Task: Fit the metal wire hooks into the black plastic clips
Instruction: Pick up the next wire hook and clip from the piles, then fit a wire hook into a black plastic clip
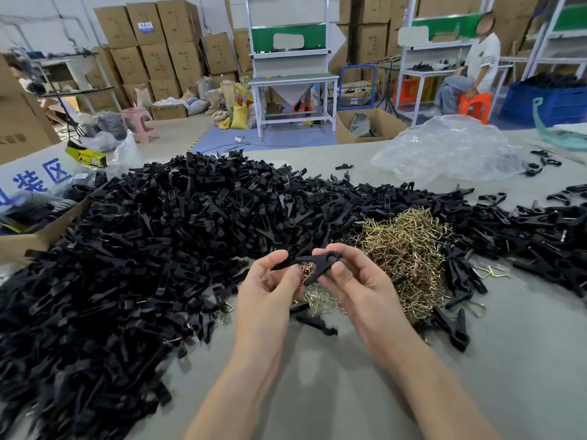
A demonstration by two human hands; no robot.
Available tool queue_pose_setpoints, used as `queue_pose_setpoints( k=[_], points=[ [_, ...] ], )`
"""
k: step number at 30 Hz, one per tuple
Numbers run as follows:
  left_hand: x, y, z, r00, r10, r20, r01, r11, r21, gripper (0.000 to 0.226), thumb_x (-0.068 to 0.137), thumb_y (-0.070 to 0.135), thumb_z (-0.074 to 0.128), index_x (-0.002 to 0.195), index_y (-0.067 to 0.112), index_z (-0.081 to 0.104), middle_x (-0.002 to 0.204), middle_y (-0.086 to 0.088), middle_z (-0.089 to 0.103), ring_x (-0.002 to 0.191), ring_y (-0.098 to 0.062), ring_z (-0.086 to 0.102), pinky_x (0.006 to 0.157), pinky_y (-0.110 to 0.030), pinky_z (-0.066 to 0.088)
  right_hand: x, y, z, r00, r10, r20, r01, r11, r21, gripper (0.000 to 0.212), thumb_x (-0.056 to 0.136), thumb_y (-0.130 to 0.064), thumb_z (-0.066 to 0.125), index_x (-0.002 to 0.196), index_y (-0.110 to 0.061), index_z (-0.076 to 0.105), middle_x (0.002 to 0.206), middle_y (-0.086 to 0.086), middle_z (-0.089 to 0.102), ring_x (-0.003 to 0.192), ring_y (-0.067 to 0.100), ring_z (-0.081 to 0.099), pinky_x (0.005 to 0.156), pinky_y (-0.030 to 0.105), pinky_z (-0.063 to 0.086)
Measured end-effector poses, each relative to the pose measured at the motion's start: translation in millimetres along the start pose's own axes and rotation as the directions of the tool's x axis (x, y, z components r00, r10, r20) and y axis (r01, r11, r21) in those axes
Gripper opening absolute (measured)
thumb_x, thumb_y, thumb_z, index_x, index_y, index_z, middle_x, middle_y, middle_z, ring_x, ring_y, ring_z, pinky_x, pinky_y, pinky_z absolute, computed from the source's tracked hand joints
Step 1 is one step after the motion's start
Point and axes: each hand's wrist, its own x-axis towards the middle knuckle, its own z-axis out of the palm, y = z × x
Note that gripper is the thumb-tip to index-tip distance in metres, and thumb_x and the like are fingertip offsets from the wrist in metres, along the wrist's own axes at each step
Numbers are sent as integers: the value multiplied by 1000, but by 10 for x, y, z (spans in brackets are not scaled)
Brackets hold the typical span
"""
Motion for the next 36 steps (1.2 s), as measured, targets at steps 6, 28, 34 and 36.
queue_pose_setpoints(
  k=[6,28,34,36],
  points=[
    [-28,12,3,1000,-28,-14,27,999,-18,25,93,7,68,113,20,64,73,6,69,66,-10,62,74,-27,54,-24,-5,8,998,-29,50,32,997,-75,24,87,-14,60,98,-28,77,119,7,73,114,20,69,89,22,55],
    [-107,7,124,921,-322,220,358,922,-148,37,71,55,73,79,19,76,77,-1,65,75,-10,64,75,-27,54,-154,136,72,971,-50,233,218,577,-787,35,90,-17,70,114,-43,67,116,-25,59,117,-2,54,94,9,39],
    [-96,64,69,810,-492,321,586,709,-393,54,90,52,65,114,4,62,93,-11,57,87,-23,58,99,-37,48,-141,76,53,950,-18,313,280,496,-822,32,90,-18,70,107,-44,63,106,-27,58,104,3,52,85,8,36],
    [-82,74,46,788,-529,315,616,663,-425,62,88,52,67,123,1,64,105,-15,61,101,-28,59,111,-42,42,-143,73,44,938,-12,347,309,483,-819,32,91,-15,69,108,-41,64,109,-25,59,106,2,54,86,9,36]
  ],
)
